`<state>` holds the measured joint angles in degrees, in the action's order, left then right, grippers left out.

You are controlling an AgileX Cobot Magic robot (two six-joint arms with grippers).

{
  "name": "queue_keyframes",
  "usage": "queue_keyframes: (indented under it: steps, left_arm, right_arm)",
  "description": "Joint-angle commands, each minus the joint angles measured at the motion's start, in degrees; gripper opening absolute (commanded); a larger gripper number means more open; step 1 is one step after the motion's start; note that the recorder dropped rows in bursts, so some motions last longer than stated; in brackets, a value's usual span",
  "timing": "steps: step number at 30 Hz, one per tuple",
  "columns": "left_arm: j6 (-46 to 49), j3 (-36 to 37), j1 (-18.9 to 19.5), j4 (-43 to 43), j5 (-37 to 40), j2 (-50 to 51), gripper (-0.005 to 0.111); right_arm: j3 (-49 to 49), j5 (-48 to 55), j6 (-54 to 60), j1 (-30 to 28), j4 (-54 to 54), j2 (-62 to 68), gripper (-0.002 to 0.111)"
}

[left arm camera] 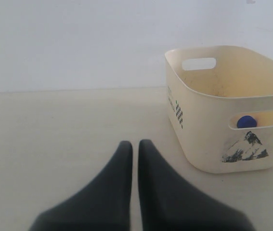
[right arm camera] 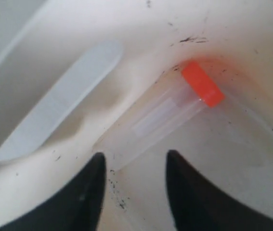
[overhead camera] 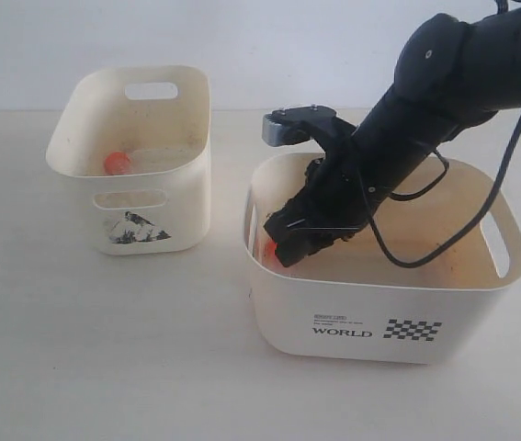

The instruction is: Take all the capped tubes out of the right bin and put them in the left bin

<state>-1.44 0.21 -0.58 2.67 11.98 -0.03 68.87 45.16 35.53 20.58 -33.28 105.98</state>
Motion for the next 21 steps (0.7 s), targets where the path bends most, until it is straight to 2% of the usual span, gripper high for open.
queue_keyframes:
  steps: [1,6,21]
  left_arm:
    - [-0.5,-0.2,0.0,0.1,-0.1,0.0,0.004]
    - [-0.5,-0.2,0.0,0.1,0.0,0.0,0.004]
    - [-0.5,-0.2,0.0,0.1,0.0,0.0,0.004]
  right_arm:
    - [-0.1,-1.2,-3.9,0.0,-0.8,0.2,0.073]
    - [-0.1,-2.3,-4.6,0.0,-0.8,1.6,0.068]
    - [-0.1,-6.6,-4.7,0.1,-2.9,6.1,0.069]
